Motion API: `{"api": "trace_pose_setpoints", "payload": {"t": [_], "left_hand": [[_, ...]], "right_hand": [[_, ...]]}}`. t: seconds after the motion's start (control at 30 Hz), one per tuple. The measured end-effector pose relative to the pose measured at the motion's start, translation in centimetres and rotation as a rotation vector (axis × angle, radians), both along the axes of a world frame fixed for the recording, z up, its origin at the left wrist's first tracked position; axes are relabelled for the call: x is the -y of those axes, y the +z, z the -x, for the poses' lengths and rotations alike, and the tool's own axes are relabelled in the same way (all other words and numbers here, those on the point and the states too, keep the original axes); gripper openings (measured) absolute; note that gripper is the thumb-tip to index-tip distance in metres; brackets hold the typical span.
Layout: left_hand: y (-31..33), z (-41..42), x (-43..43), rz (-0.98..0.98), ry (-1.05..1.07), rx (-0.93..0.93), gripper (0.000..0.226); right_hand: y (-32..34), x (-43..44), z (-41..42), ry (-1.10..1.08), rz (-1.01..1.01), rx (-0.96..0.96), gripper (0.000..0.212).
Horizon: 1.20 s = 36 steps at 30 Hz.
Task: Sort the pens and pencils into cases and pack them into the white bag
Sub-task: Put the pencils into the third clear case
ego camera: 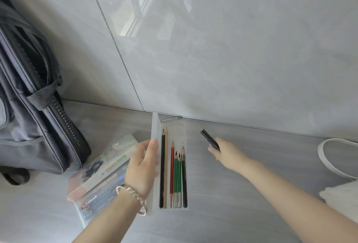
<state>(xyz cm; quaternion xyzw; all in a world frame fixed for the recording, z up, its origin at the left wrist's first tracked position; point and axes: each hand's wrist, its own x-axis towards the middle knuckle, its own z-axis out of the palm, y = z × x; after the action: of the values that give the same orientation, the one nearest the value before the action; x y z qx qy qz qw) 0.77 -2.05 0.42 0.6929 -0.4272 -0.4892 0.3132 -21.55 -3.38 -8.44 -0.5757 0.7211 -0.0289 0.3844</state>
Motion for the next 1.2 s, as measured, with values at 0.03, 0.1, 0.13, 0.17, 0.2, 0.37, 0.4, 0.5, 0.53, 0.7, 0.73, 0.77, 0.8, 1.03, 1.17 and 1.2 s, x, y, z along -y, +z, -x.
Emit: {"api": "trace_pose_setpoints", "payload": {"t": [0.03, 0.1, 0.13, 0.17, 0.2, 0.37, 0.4, 0.5, 0.53, 0.7, 0.73, 0.77, 0.8, 1.03, 1.17, 1.2], "left_hand": [[0.0, 0.0, -0.2, -0.001, -0.005, 0.006, 0.045], [0.1, 0.1, -0.7, -0.008, -0.025, 0.012, 0.044], [0.1, 0.2, -1.0, -0.010, -0.039, 0.013, 0.044], [0.2, 0.2, -1.3, -0.012, -0.050, 0.012, 0.043], [0.2, 0.2, -1.4, -0.016, -0.057, 0.011, 0.042], [1.0, 0.5, -2.4, -0.012, -0.086, 0.017, 0.040], [1.2, 0.5, -2.6, -0.009, -0.094, 0.015, 0.040], [1.4, 0.4, -3.2, -0.024, -0.116, -0.007, 0.042], [1.5, 0.3, -3.4, -0.034, -0.122, -0.011, 0.043], [1.7, 0.3, -4.2, -0.103, -0.134, -0.055, 0.041], [1.7, 0.4, -4.3, -0.117, -0.137, -0.068, 0.040], [1.7, 0.4, -4.4, -0.128, -0.142, -0.077, 0.039], [1.8, 0.5, -4.6, -0.137, -0.149, -0.084, 0.038], [1.9, 1.0, -5.2, -0.094, -0.132, -0.040, 0.039], [1.7, 1.7, -5.5, -0.072, -0.130, -0.024, 0.038], [1.7, 1.9, -5.6, -0.073, -0.125, -0.031, 0.034]], "right_hand": [[0.9, -0.9, -0.6, -0.088, -0.005, 0.187, 0.015], [3.0, -2.8, -1.9, -0.220, -0.043, 0.528, 0.017], [3.9, -3.8, -2.4, -0.254, -0.060, 0.634, 0.020], [4.8, -4.7, -2.9, -0.273, -0.070, 0.706, 0.022], [5.3, -5.4, -3.2, -0.292, -0.078, 0.767, 0.025], [7.1, -7.8, -3.5, -0.481, -0.134, 0.998, 0.031], [7.4, -8.2, -3.5, -0.482, -0.146, 1.000, 0.029], [8.5, -8.9, -3.4, -0.389, -0.164, 0.915, 0.023], [8.9, -9.1, -3.2, -0.335, -0.159, 0.860, 0.021], [10.4, -9.3, -2.3, 0.006, 0.132, 0.415, 0.020], [10.7, -9.3, -2.2, 0.070, 0.185, 0.327, 0.025], [11.0, -9.2, -2.1, 0.124, 0.226, 0.259, 0.029], [11.3, -9.0, -2.0, 0.165, 0.261, 0.208, 0.030], [12.7, -8.5, -3.3, -0.125, 0.029, 0.338, 0.024], [11.6, -7.6, -4.9, -0.226, 0.023, 0.406, 0.030], [11.1, -7.4, -5.3, -0.287, 0.017, 0.462, 0.031]]}}
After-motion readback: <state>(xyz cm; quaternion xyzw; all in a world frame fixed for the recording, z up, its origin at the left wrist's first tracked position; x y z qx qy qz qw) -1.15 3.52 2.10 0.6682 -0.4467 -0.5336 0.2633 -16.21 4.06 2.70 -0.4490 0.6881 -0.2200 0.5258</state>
